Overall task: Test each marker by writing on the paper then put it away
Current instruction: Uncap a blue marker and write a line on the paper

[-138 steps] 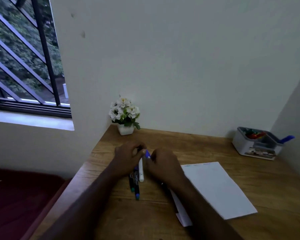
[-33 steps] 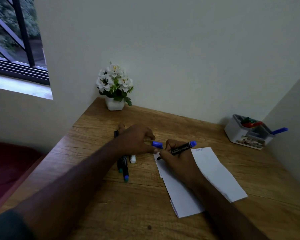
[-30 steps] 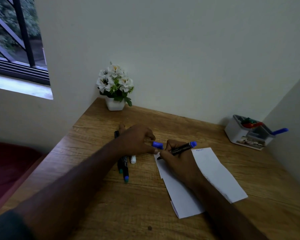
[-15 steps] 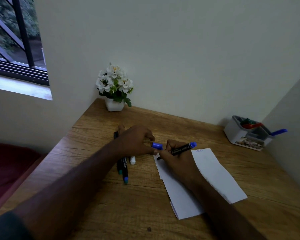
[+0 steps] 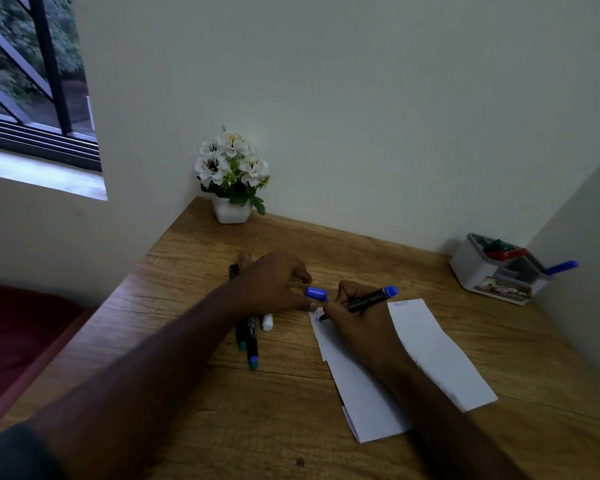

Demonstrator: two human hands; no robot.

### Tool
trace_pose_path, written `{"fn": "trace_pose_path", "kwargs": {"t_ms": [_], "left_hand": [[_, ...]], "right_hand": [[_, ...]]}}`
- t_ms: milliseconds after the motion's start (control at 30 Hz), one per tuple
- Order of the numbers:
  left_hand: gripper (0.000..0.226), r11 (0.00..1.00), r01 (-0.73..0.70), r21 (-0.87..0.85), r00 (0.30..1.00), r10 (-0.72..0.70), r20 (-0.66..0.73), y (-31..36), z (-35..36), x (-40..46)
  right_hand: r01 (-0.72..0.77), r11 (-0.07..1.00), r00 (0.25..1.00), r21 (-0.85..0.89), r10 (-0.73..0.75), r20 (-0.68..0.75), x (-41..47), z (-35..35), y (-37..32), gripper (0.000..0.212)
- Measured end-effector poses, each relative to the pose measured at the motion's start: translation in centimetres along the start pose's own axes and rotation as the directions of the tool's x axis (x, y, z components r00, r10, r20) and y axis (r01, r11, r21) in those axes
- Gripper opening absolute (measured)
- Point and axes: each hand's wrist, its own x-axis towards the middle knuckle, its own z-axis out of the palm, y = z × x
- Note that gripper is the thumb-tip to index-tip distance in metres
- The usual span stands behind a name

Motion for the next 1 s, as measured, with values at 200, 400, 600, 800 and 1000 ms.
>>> {"fn": "trace_pose_path", "kwargs": {"t_ms": [200, 400, 600, 800, 1000], "left_hand": [[0.058, 1.000, 0.008, 0.010, 1.000, -0.008, 0.009, 0.27, -0.21, -0.16], [0.056, 1.000, 0.009, 0.015, 1.000, -0.009, 0.005, 0.14, -0.15, -0.10], [0.058, 1.000, 0.006, 0.000, 1.000, -0.006, 0.021, 0.04, -0.13, -0.04], [0.057, 1.000, 0.011, -0.017, 1.000, -0.010, 0.018, -0.17, 0.10, 0.12], [0.056, 1.000, 0.009, -0.009, 1.000, -0.009, 0.011, -0.02, 0.03, 0.01]], "right_hand": [[0.019, 1.000, 0.999, -0.009, -0.019, -0.030, 0.07, 0.19, 0.07, 0.042], [0.019, 1.000, 1.000, 0.017, -0.019, -0.013, -0.03, 0.11, -0.07, 0.041], [-0.001, 1.000, 1.000, 0.019, 0.001, -0.008, -0.17, -0.05, -0.14, 0.041], [-0.014, 0.998, 0.998, -0.056, 0.011, -0.059, -0.28, -0.07, -0.20, 0.036], [-0.022, 0.998, 0.998, -0.051, 0.019, -0.054, -0.16, -0.06, -0.19, 0.037]]}}
